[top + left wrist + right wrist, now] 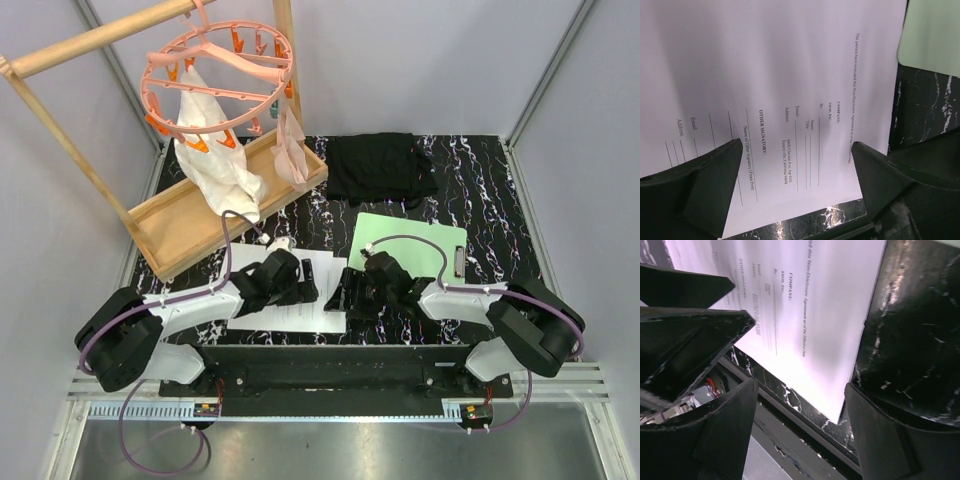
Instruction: Put the files into the folder
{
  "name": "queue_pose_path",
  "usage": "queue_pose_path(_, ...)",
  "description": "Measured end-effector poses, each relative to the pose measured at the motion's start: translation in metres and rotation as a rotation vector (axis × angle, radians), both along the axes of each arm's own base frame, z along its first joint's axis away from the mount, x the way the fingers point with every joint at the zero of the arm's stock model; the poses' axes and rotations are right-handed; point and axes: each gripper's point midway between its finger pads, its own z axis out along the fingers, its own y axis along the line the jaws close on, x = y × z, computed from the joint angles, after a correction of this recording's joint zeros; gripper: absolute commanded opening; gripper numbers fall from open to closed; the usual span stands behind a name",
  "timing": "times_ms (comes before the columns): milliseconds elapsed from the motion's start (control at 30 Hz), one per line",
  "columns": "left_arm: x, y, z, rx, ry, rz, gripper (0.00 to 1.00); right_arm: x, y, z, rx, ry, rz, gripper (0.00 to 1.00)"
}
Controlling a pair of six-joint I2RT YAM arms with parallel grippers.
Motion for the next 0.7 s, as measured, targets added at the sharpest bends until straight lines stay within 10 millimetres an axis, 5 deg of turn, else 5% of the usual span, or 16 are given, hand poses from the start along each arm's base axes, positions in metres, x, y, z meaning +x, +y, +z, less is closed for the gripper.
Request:
queue_pose_path(333, -0.005, 0.01, -0.005, -0.001, 0.001, 0.036, 0.95, -0.001, 0.017, 0.003, 0.077, 0.015, -0.004, 0.84)
queue_pose_path(700, -0.007, 0.012, -0.005, -0.021, -0.009, 0.055, 0.95, 0.015, 0.011, 0.004, -0.012, -0.056, -0.042, 0.94)
